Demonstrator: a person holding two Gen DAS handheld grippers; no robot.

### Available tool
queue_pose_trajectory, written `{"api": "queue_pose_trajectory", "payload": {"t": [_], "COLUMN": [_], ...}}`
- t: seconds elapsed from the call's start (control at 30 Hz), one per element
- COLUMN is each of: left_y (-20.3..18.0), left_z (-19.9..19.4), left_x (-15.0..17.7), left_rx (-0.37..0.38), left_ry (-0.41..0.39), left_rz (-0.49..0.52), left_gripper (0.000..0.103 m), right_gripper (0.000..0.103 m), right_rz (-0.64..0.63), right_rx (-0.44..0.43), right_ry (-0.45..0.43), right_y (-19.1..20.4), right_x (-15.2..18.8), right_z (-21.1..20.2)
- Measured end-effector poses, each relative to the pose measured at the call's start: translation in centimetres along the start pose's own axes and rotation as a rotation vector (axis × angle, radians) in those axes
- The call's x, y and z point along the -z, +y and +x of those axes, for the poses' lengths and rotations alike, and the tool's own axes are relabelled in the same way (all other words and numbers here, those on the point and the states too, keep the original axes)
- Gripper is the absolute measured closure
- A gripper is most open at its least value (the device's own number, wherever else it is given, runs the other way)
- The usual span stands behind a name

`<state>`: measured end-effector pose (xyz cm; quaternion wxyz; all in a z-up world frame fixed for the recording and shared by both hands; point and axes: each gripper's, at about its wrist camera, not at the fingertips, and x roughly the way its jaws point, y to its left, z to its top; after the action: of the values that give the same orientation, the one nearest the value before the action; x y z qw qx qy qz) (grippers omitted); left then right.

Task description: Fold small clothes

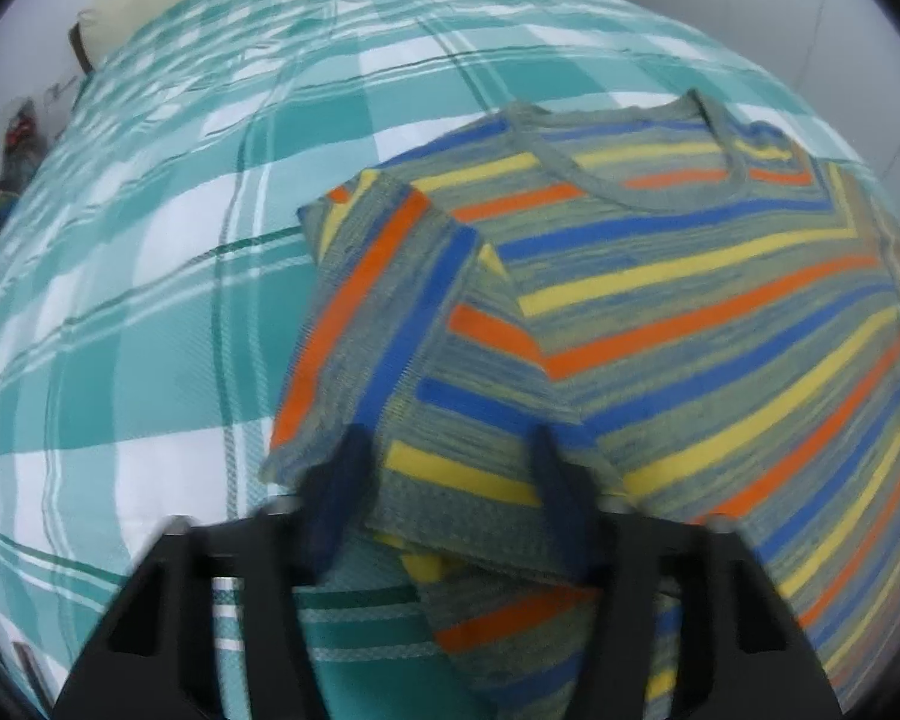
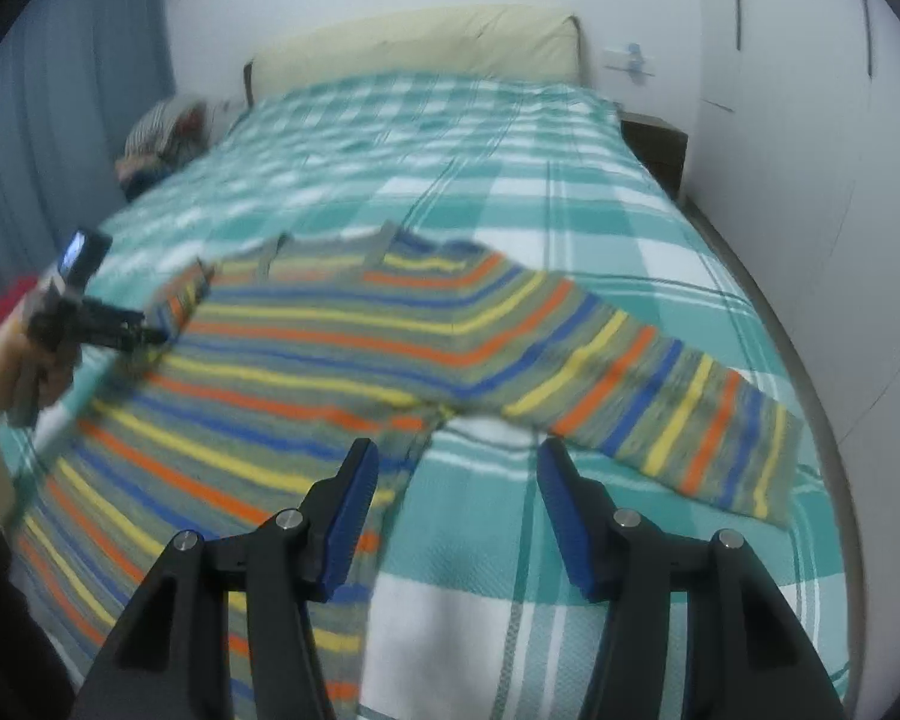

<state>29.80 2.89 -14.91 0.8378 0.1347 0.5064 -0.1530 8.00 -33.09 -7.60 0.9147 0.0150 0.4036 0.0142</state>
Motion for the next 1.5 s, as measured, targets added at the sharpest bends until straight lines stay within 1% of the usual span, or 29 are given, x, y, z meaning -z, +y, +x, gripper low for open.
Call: {"api": "queue_pose_trajectory", "payload": {"t": [0.03,0.07,0.1,0.13,0.17,0.3,0.33,0.37,0.4,0.43,0.57,0.67,0.7,0.77,0.8,0.83,0.9,0.97,1.0,1.03,1.13,1.2,1.27,1.33,1.37,1.4,1.5], "left_y": [0.1,0.2,0.3,0.4,0.7,1.1,1.0,0.9,0.8,0.5,-0.7,-1.2,-1.1,-0.5,0.0,0.4,0.8,1.0,1.0,1.1,1.8,3.1,5.9,9.0,10.8,12.2,16.7], "left_z": [-0.6,-1.1,-1.7,-2.0,-2.4,-2.8,-2.5,-2.2,-2.0,-1.8,-0.8,-0.4,-0.4,-0.6,-0.8,-0.9,-0.7,-0.2,0.0,0.2,-1.2,-3.2,-5.5,-7.0,-7.7,-7.9,-6.9], "left_x": [0.1,0.1,0.1,0.1,0.1,0.4,0.3,0.4,0.4,0.4,0.4,0.5,0.6,0.7,0.8,0.9,1.0,1.1,1.1,1.0,0.7,0.6,0.5,0.4,0.3,0.3,0.0], "left_rx": [0.008,0.012,0.021,0.027,0.038,0.058,0.062,0.064,0.066,0.069,0.101,0.091,0.082,0.089,0.09,0.089,0.091,0.11,0.118,0.122,0.138,0.108,0.063,-0.026,-0.1,-0.146,-0.271], "left_ry": [-0.007,-0.014,-0.027,-0.033,-0.038,-0.038,-0.037,-0.035,-0.033,-0.036,-0.045,-0.04,-0.037,-0.037,-0.038,-0.045,-0.044,-0.033,-0.028,-0.026,-0.069,-0.112,-0.144,-0.161,-0.166,-0.166,-0.13], "left_rz": [0.007,0.013,0.019,0.022,0.023,0.033,0.037,0.037,0.035,0.034,0.029,0.039,0.038,0.016,-0.006,-0.021,-0.034,-0.052,-0.064,-0.08,-0.121,-0.125,-0.146,-0.172,-0.186,-0.207,-0.287], "left_gripper": [0.074,0.077,0.083,0.091,0.096,0.096,0.093,0.087,0.073,0.066,0.066,0.066,0.064,0.061,0.055,0.051,0.052,0.07,0.092,0.097,0.097,0.097,0.097,0.097,0.097,0.097,0.097], "right_gripper": [0.048,0.048,0.048,0.048,0.048,0.048,0.048,0.048,0.048,0.048,0.048,0.048,0.048,0.048,0.048,0.048,0.048,0.048,0.048,0.048,0.048,0.048,0.048,0.048,0.048,0.048,0.048], "right_rz": [0.003,0.008,0.011,0.013,0.017,0.032,0.032,0.03,0.028,0.028,0.029,0.034,0.036,0.042,0.046,0.047,0.044,0.037,0.032,0.029,0.016,0.005,0.002,0.006,0.007,0.006,-0.011], "right_rx": [-0.003,-0.001,0.003,0.006,0.006,-0.004,-0.005,-0.006,-0.006,-0.007,-0.003,-0.003,-0.004,-0.008,-0.014,-0.019,-0.024,-0.029,-0.03,-0.03,-0.023,-0.013,-0.008,-0.013,-0.018,-0.021,-0.026], "right_ry": [0.0,-0.006,-0.016,-0.024,-0.032,-0.04,-0.038,-0.034,-0.031,-0.028,-0.025,-0.031,-0.032,-0.034,-0.035,-0.036,-0.039,-0.041,-0.043,-0.044,-0.053,-0.057,-0.057,-0.053,-0.048,-0.045,-0.033], "right_y": [-0.2,-0.5,-0.6,-0.7,-0.7,-0.8,-0.7,-0.6,-0.6,-0.6,-0.7,-0.9,-1.0,-1.2,-1.3,-1.3,-1.2,-1.0,-0.8,-0.7,-0.4,-0.3,-0.4,-0.6,-0.6,-0.5,0.2], "right_x": [0.1,0.0,-0.1,0.0,0.0,-0.2,-0.2,-0.2,-0.1,-0.1,-0.1,0.0,0.0,0.0,0.0,0.0,-0.1,-0.1,-0.2,-0.2,-0.2,-0.1,-0.1,-0.1,-0.1,-0.1,-0.2], "right_z": [0.0,0.0,-0.1,-0.6,-0.7,-1.0,-1.0,-0.9,-0.8,-0.7,-0.5,-0.6,-0.6,-0.7,-0.7,-0.8,-0.9,-0.9,-0.8,-0.8,-0.8,-0.9,-0.9,-0.7,-0.5,-0.4,0.2]}}
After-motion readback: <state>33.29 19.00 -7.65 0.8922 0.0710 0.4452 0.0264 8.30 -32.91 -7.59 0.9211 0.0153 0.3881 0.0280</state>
